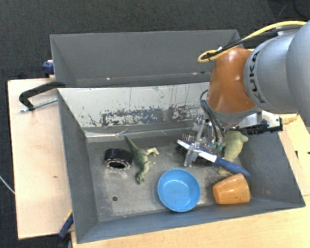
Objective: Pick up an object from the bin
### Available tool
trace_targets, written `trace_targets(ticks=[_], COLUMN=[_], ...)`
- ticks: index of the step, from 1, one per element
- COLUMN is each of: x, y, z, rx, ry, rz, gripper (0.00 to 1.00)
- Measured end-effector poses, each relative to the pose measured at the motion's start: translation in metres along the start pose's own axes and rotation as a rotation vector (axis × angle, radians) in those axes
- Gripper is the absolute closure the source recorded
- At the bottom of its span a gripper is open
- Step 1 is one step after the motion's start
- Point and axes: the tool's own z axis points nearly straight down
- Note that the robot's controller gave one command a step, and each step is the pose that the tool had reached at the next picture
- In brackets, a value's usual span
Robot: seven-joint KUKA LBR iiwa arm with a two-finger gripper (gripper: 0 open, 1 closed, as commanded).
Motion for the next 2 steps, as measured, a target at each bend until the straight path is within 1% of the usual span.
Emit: trace_targets(ticks=[1, 2], x=[-0.003, -0.004], y=[0.001, 0.002], z=[-0.003, -0.022], rx=[-0.002, -0.002], ry=[-0.009, -0.005], rz=[0.000, 0.000], gripper=[1.00, 1.00])
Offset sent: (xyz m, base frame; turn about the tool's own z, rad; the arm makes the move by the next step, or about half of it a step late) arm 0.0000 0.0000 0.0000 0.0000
